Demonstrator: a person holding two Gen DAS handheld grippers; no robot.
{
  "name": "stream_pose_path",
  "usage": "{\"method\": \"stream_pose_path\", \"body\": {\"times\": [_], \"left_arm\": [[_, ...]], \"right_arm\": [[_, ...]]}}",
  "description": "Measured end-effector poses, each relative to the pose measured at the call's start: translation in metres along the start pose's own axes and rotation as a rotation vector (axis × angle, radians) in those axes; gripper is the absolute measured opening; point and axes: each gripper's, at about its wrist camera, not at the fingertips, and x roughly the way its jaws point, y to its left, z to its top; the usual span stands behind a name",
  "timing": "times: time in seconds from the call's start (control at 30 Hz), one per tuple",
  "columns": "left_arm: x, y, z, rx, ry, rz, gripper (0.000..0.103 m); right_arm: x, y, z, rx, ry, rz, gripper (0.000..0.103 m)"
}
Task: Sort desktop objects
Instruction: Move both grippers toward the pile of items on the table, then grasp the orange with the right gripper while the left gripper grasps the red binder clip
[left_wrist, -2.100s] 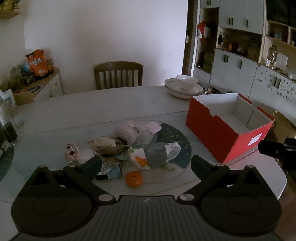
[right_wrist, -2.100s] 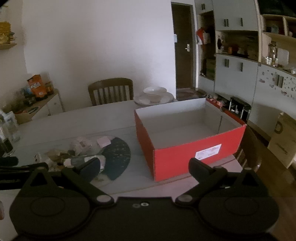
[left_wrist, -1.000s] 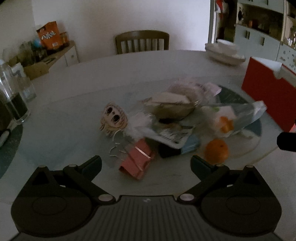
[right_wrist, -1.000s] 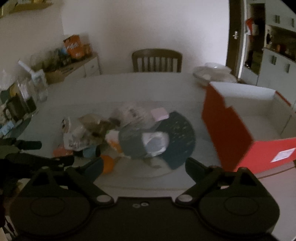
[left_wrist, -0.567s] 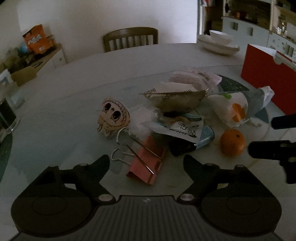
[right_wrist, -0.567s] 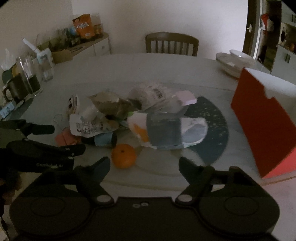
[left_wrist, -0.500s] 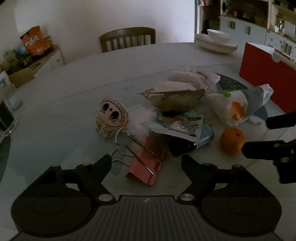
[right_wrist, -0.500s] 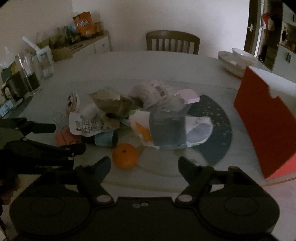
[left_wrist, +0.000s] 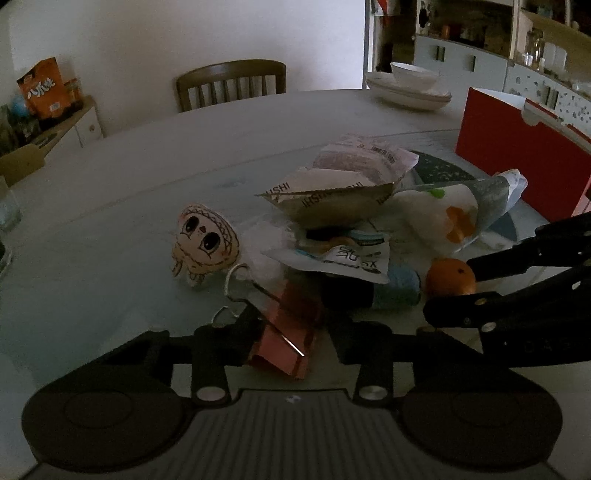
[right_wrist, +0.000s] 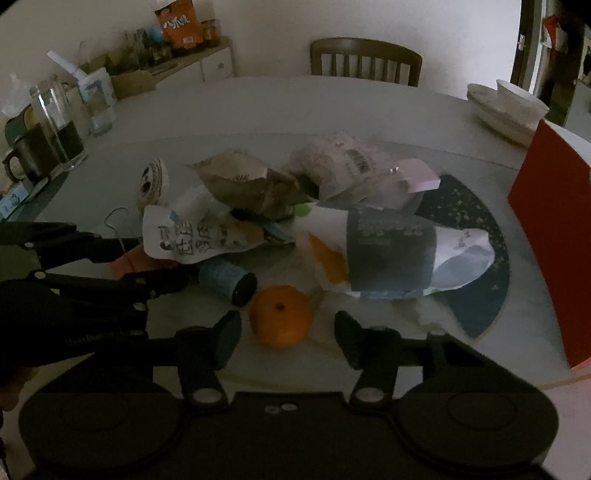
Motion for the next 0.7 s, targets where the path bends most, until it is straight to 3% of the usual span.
{"method": "stream_pose_path", "body": {"times": [0.07, 0.3, 0.7], "left_arm": [[0.0, 0.001, 0.001, -0.006, 0.001, -0.006, 0.038], [0.0, 0.001, 0.003, -0.014, 0.011, -0.001, 0.036], [-0.018, 0.007, -0.003, -0.061, 0.02, -0.015, 0.033]], "right_arm": [[0.001, 0.001, 0.001, -0.003, 0.0, 0.002, 0.052], [0.002, 0.003, 0.004, -0.018, 0.003, 0.005, 0.035], [-0.011, 0.004, 0.002, -0.022, -0.002, 0.008, 0.034]]}}
